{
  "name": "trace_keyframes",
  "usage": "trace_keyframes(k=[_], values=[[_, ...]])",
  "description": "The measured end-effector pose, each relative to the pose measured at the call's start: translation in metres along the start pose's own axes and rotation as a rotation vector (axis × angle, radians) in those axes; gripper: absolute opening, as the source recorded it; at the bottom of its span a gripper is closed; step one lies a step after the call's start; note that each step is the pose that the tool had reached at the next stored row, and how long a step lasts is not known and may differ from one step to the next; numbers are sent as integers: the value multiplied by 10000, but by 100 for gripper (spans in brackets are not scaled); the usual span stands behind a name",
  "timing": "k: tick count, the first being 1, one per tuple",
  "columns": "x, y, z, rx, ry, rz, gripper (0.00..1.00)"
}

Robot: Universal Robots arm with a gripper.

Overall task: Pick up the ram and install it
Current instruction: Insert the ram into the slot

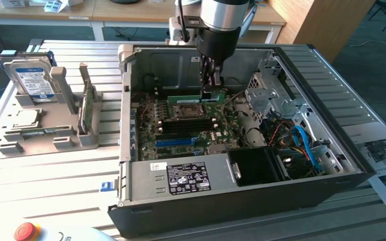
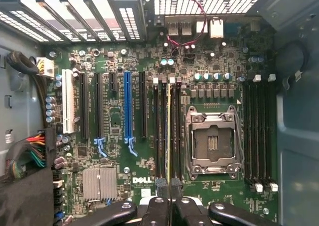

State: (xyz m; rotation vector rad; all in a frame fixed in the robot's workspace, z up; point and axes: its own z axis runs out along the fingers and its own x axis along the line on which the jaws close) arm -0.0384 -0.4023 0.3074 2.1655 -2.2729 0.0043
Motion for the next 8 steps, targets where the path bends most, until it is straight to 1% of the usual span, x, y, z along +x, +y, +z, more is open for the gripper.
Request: trace_keyframes(k=[8], values=[[-1, 0, 130, 0, 0, 0, 12]])
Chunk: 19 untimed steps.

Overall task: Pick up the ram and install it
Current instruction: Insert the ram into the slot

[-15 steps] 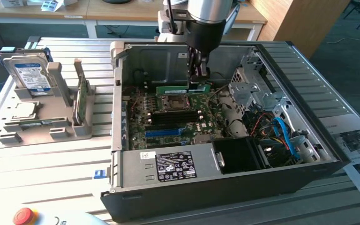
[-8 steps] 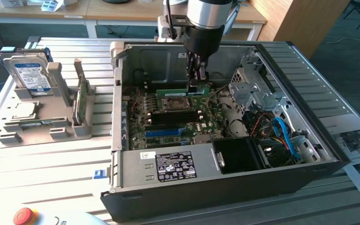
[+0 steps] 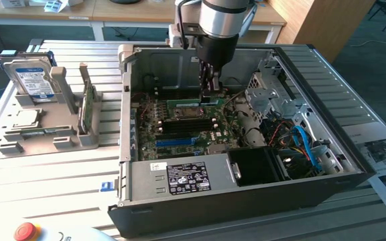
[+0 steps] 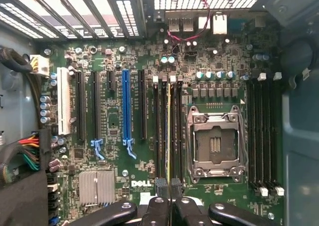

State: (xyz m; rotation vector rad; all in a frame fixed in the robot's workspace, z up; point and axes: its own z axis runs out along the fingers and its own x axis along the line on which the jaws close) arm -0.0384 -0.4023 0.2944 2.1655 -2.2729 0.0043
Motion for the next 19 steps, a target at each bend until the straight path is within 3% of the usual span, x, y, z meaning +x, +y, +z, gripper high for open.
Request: trace_keyframes(k=[19], values=[[-1, 2, 256, 0, 1, 1, 12]])
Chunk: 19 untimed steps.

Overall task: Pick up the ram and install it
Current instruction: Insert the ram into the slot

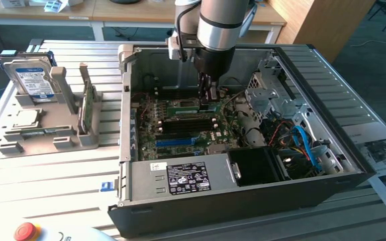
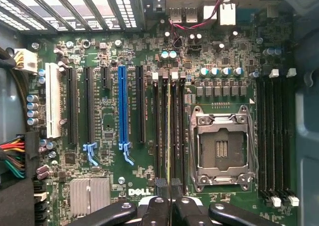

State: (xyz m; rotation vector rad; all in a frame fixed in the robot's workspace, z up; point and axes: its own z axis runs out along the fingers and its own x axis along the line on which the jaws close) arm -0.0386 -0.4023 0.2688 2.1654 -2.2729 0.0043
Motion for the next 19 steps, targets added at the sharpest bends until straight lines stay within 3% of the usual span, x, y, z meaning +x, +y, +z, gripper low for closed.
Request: trace_keyframes(k=[10, 19], values=[[0, 3, 120, 0, -1, 0, 12], [0, 14, 125, 1, -2, -84, 12]])
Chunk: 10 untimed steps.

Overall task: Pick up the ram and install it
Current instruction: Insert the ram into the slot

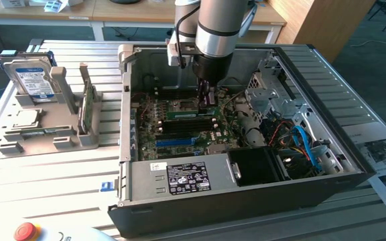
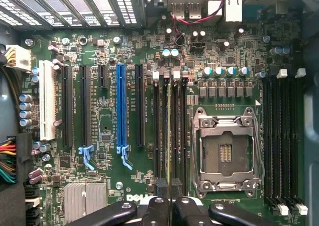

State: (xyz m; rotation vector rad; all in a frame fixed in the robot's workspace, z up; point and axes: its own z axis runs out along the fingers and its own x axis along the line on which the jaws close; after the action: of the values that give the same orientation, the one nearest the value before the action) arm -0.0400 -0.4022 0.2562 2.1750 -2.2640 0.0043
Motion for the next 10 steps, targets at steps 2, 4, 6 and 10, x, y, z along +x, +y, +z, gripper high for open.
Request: trace_keyframes(k=[2, 4, 6, 10], values=[[0, 0, 0, 0, 1, 0, 12], [0, 0, 0, 0, 1, 0, 12], [1, 13, 0, 0, 1, 1, 12], [2, 44, 0, 0, 1, 0, 12]])
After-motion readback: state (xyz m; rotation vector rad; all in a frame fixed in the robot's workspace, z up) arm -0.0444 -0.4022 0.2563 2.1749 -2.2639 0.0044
